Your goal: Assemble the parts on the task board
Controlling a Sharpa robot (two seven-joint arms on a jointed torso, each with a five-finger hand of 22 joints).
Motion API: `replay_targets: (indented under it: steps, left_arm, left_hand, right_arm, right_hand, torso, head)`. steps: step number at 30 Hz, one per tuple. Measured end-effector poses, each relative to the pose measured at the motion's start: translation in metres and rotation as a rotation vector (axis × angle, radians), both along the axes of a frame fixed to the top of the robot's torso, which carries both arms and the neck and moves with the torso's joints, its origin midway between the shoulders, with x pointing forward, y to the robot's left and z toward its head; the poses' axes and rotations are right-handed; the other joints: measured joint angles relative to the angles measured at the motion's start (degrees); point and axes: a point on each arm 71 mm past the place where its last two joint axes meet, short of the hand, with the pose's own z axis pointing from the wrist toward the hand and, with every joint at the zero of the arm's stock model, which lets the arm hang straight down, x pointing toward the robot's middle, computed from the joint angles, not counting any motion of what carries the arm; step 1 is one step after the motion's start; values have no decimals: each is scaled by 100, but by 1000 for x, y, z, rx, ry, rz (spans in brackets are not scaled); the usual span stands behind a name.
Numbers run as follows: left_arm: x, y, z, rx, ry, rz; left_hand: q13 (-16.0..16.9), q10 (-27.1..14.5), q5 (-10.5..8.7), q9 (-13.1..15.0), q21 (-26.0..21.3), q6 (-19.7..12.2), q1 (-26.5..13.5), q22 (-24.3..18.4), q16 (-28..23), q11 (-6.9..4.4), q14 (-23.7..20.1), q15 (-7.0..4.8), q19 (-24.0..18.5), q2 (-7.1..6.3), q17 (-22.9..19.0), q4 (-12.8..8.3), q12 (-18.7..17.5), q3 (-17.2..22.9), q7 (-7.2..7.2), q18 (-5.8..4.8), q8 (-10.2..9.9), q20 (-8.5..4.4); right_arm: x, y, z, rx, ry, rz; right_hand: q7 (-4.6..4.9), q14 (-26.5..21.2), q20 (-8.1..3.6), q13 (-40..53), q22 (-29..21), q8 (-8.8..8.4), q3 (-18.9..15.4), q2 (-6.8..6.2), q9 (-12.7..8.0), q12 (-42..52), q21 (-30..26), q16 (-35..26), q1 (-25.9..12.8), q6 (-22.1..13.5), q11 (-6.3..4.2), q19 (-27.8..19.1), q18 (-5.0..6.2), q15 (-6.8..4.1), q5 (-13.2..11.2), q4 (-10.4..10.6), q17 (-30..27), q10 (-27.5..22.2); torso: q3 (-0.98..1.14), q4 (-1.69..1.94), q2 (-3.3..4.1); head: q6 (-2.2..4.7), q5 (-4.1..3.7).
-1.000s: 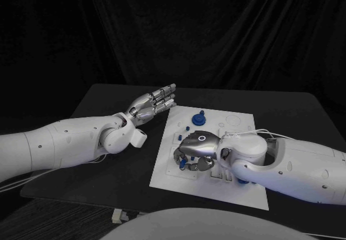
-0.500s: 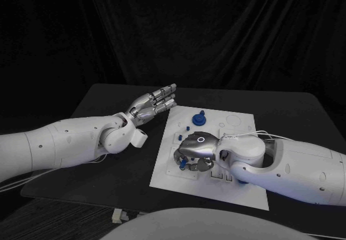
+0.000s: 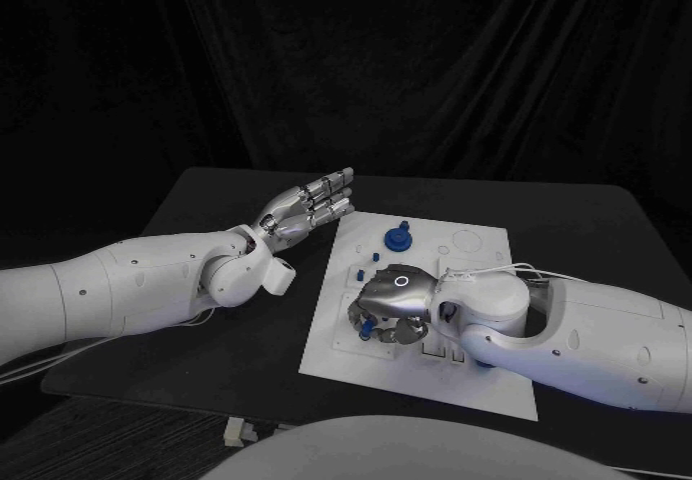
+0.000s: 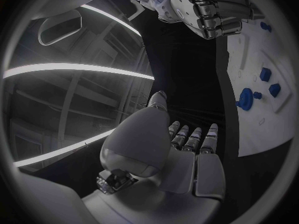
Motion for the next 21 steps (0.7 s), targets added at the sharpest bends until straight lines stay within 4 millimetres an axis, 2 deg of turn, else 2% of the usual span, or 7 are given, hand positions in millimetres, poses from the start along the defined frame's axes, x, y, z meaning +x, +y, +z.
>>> replay_targets:
  steps: [17, 21]
  left_arm:
    - [1, 1, 0, 2, 0, 2]
    - [1, 1, 0, 2, -1, 2]
  left_hand:
    - [0, 0, 0, 0, 0, 0, 23, 0, 0, 0, 0, 0, 0, -23, 0, -16, 0, 16, 0, 0, 0, 0]
    - [-1, 0, 0, -1, 0, 0, 23, 0, 0, 0, 0, 0, 0, -23, -3, -16, 0, 16, 0, 0, 0, 0]
  right_arm:
    - [-4, 2, -5, 0, 15, 10]
    - [-5, 3, -6, 0, 17, 12]
  right_hand:
    - [-10, 0, 0, 12, -1, -10, 31, 0, -17, 8, -22, 0, 0, -10, 10, 0, 1, 0, -67, -32, -18, 10]
    - [-11, 0, 0, 17, -1, -16, 55, 0, -44, 8, -22, -3, 0, -10, -22, 0, 0, 0, -90, -56, -31, 46]
  torso:
    - [-1, -2, 0]
    - [-2, -2, 0]
  head:
    - [0, 16]
    - [0, 7]
